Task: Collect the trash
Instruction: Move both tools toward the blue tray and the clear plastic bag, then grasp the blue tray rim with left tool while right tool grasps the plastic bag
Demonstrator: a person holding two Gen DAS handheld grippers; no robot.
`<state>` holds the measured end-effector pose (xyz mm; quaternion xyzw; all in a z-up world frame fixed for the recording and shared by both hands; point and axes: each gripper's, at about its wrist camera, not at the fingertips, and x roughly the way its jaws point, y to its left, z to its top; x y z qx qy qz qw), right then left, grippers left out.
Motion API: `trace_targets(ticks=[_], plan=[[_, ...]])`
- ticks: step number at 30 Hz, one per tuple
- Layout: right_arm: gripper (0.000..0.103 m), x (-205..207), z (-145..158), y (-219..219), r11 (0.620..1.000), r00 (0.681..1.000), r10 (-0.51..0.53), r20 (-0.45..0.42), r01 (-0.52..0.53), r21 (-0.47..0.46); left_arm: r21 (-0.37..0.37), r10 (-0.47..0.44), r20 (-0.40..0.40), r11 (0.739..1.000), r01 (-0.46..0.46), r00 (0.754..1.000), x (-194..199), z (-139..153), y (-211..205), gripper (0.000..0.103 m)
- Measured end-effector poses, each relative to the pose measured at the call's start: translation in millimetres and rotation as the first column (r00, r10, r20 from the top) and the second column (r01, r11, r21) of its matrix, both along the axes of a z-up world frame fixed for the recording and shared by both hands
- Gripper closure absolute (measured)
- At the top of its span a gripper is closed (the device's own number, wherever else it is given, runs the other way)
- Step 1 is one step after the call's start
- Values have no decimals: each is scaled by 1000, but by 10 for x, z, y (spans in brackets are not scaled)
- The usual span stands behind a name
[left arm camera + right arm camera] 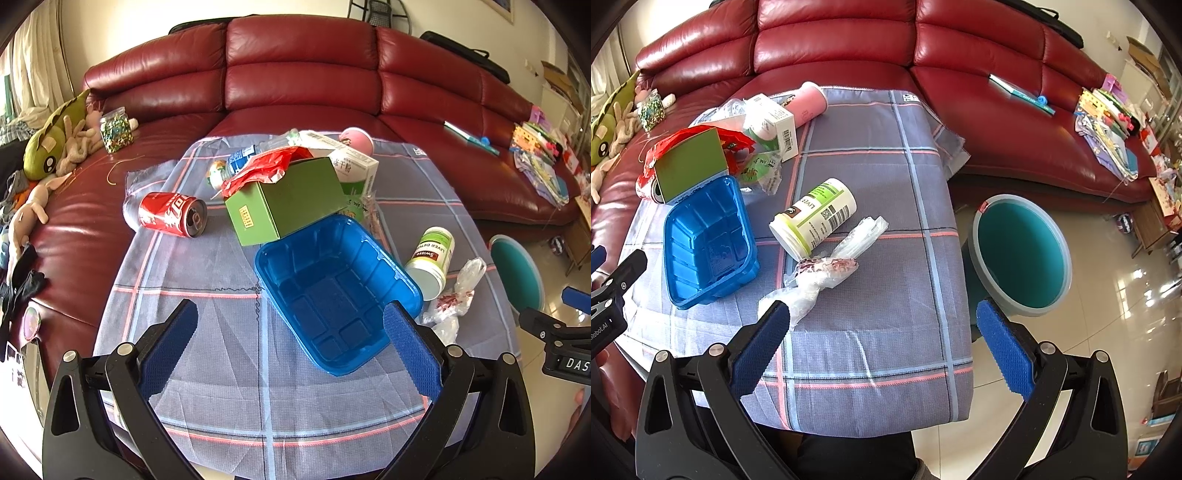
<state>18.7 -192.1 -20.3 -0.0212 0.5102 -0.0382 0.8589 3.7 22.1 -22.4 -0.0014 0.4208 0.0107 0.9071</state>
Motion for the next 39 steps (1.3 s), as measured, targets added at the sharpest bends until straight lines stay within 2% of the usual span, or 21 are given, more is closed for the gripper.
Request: trace_targets(ticks=[25, 32, 39], plan=[[6, 91, -62, 32, 1000, 1000, 7, -20, -7, 0, -20, 22, -31, 1000, -22, 999, 81, -47, 135, 3], [6, 148, -206, -22, 1000, 999, -7, -46, 8, 21, -42, 35, -78, 998, -38, 996, 229, -203, 195, 3], [6, 217, -386, -86, 998, 996, -20, -86, 25, 63, -41, 59, -150, 997, -66, 987, 450, -524, 242, 3]])
